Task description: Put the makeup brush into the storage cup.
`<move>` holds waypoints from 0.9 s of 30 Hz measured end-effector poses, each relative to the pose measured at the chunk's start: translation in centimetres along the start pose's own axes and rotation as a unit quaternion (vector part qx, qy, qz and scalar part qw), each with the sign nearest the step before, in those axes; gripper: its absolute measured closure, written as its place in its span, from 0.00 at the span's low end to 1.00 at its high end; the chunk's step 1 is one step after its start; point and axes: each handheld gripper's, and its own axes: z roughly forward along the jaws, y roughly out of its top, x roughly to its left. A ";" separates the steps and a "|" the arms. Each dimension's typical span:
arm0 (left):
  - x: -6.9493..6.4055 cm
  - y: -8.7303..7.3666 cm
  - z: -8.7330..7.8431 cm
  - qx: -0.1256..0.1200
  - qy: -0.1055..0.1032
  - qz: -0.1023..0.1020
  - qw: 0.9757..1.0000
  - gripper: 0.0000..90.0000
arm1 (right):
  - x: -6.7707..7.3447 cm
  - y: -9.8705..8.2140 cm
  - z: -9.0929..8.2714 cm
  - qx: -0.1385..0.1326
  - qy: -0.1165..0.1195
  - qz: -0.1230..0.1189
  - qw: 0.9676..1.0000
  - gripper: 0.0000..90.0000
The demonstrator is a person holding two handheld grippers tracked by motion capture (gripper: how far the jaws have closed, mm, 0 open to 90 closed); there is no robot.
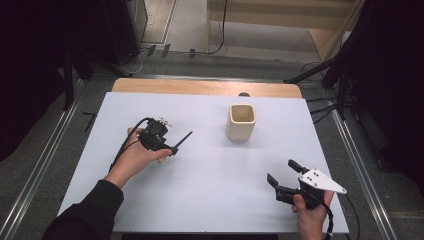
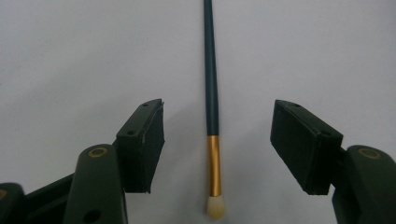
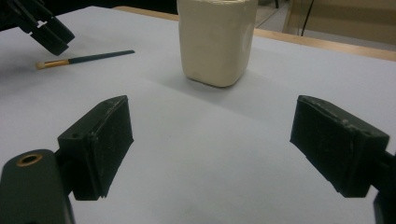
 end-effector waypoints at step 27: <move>-0.5 1.1 1.8 0.068 0.032 0.033 0.997 0.76 | 0.0 0.0 0.1 0.004 0.002 -0.002 1.000 0.15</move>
